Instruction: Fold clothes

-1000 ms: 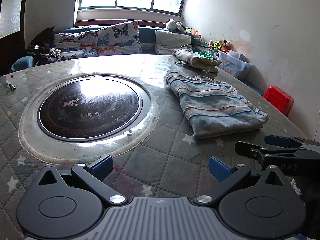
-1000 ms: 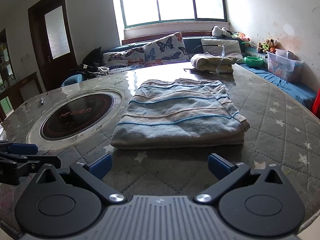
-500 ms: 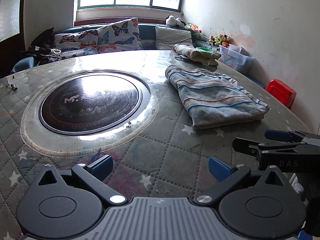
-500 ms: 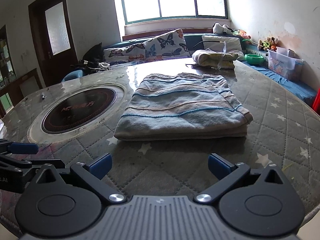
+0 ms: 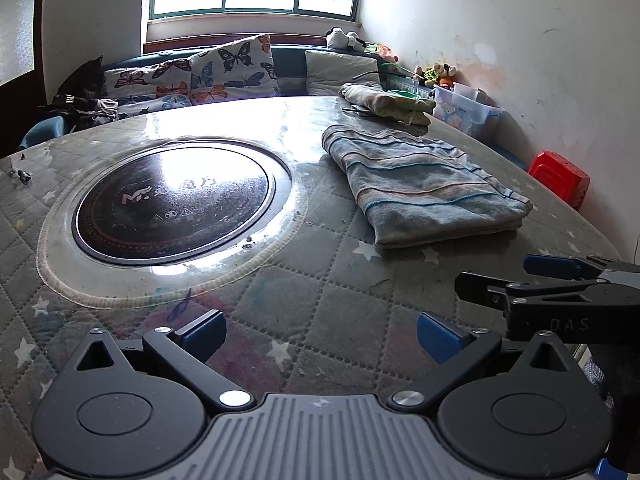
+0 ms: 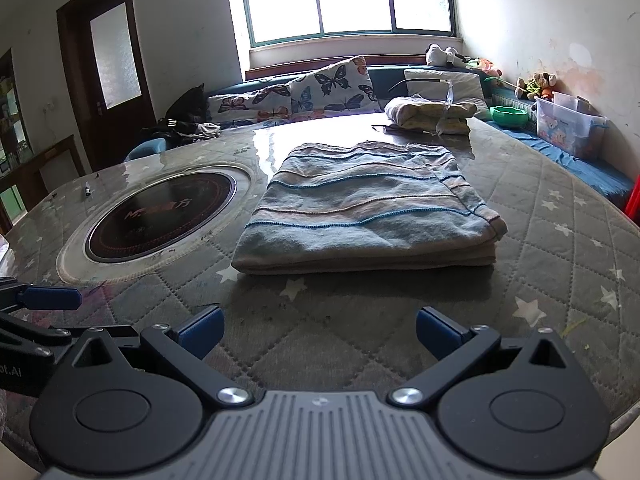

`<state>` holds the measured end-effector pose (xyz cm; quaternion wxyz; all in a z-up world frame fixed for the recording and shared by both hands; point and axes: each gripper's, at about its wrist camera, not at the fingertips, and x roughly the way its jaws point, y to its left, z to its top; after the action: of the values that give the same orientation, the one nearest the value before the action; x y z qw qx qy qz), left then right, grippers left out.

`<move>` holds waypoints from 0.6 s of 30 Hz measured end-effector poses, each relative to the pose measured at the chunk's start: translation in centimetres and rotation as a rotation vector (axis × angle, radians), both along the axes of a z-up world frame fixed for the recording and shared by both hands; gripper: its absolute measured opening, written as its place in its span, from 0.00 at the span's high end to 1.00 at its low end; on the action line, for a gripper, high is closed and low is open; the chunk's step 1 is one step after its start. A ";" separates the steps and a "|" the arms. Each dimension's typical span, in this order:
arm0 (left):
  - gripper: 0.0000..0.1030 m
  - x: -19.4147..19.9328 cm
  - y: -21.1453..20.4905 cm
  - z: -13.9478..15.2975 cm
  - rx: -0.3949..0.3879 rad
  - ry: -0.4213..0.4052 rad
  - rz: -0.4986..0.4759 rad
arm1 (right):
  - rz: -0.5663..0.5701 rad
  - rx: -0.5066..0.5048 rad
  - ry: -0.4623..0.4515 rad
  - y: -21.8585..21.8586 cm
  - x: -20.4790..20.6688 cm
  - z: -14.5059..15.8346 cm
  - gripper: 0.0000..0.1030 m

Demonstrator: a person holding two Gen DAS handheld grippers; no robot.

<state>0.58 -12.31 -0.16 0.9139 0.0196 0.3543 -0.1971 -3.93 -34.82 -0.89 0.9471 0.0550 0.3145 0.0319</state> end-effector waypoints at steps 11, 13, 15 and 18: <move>0.00 -0.3 -0.1 0.1 0.002 -0.004 -0.002 | 0.000 0.005 -0.004 0.0 -0.3 0.0 0.00; 0.00 -0.3 -0.2 0.1 0.001 -0.005 -0.003 | 0.003 0.005 -0.004 0.0 -0.4 0.1 0.00; 0.00 -0.4 -0.2 0.1 0.003 -0.006 -0.003 | 0.006 0.005 -0.005 0.1 -0.5 0.1 0.00; 0.00 -0.6 -0.3 0.2 0.003 -0.007 -0.005 | 0.007 0.002 -0.007 0.2 -0.6 0.2 0.00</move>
<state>-0.01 -12.61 0.05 0.9146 0.0227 0.3515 -0.1985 -4.51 -34.64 -0.71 0.9480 0.0546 0.3115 0.0360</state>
